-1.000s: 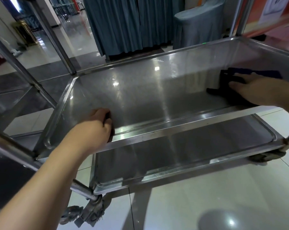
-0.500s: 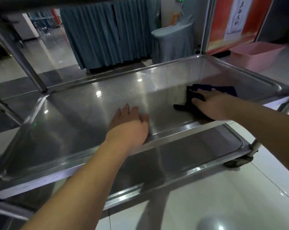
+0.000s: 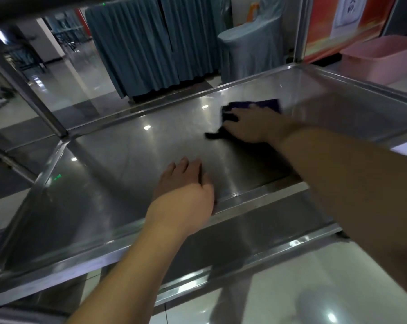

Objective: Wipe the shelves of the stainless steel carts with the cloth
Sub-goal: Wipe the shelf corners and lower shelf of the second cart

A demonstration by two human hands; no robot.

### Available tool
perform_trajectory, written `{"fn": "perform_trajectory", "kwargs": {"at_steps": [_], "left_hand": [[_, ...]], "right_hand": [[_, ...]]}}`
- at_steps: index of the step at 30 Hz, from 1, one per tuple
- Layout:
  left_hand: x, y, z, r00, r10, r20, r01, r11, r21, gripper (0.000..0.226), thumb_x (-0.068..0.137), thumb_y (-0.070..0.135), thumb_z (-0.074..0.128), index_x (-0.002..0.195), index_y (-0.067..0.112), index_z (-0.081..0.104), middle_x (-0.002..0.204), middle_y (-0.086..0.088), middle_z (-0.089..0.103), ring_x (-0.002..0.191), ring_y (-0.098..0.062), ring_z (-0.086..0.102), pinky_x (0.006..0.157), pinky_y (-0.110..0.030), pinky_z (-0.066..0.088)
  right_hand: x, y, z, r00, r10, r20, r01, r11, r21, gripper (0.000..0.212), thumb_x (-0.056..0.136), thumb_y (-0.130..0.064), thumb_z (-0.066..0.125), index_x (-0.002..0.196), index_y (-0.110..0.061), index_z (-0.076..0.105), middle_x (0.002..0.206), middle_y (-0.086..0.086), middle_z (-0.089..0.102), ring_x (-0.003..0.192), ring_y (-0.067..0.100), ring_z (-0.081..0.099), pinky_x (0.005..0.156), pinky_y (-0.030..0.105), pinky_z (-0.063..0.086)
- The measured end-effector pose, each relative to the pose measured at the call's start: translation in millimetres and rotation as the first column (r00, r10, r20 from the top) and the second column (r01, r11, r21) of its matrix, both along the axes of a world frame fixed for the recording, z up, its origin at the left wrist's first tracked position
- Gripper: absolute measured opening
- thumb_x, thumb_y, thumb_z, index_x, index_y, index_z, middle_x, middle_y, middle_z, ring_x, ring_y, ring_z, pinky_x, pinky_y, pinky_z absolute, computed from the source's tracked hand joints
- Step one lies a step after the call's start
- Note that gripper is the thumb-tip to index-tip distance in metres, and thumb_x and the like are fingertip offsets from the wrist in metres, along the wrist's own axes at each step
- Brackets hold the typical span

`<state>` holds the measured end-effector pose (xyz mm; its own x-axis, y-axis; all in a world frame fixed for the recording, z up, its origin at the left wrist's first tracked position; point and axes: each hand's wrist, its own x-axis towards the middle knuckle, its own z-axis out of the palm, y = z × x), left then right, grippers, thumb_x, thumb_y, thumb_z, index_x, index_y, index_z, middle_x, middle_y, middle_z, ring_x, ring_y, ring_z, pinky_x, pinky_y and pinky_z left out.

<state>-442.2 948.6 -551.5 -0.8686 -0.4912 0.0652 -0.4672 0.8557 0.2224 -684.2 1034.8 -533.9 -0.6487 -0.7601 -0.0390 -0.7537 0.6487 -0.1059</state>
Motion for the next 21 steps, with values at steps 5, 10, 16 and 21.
{"fn": "perform_trajectory", "kwargs": {"at_steps": [5, 10, 16, 21], "left_hand": [[0, -8, -4, 0.998, -0.023, 0.065, 0.025, 0.999, -0.036, 0.06, 0.104, 0.037, 0.026, 0.16, 0.017, 0.032, 0.167, -0.007, 0.031, 0.155, -0.03, 0.024, 0.126, -0.04, 0.02], [2, -6, -4, 0.999, -0.034, -0.009, 0.034, 0.999, -0.02, 0.073, 0.095, 0.047, 0.018, 0.16, 0.02, 0.035, 0.168, -0.005, 0.032, 0.156, -0.024, 0.02, 0.121, -0.022, 0.002], [2, -9, -4, 0.998, -0.039, 0.039, 0.041, 0.998, -0.038, 0.077, 0.09, 0.053, 0.013, 0.158, 0.023, 0.036, 0.167, -0.006, 0.033, 0.157, -0.026, 0.023, 0.128, -0.036, 0.017], [1, -3, -2, 0.999, 0.018, 0.028, -0.017, 1.0, -0.026, 0.065, 0.099, 0.048, 0.024, 0.159, 0.024, 0.036, 0.168, -0.004, 0.032, 0.157, -0.027, 0.023, 0.126, -0.037, 0.017]], "right_hand": [[40, -33, -8, 0.959, 0.252, 0.127, -0.241, 0.966, -0.093, 0.064, 0.101, -0.066, 0.027, 0.16, -0.04, 0.024, 0.168, -0.013, 0.019, 0.156, 0.015, 0.01, 0.123, 0.041, 0.005], [-17, 16, 0, 0.988, 0.02, 0.154, -0.001, 0.993, -0.119, 0.061, 0.102, -0.065, 0.028, 0.158, -0.04, 0.028, 0.168, -0.002, 0.024, 0.154, 0.026, 0.02, 0.121, 0.044, 0.014], [-113, 121, 2, 0.947, -0.315, 0.062, 0.317, 0.947, -0.039, 0.05, 0.108, -0.046, 0.023, 0.149, -0.027, 0.045, 0.165, 0.005, 0.029, 0.145, 0.04, 0.034, 0.119, 0.055, 0.025], [-104, 138, 3, 0.914, -0.397, 0.087, 0.402, 0.915, -0.044, 0.047, 0.111, -0.038, 0.03, 0.15, -0.016, 0.044, 0.163, 0.016, 0.031, 0.144, 0.047, 0.033, 0.117, 0.057, 0.023]]}}
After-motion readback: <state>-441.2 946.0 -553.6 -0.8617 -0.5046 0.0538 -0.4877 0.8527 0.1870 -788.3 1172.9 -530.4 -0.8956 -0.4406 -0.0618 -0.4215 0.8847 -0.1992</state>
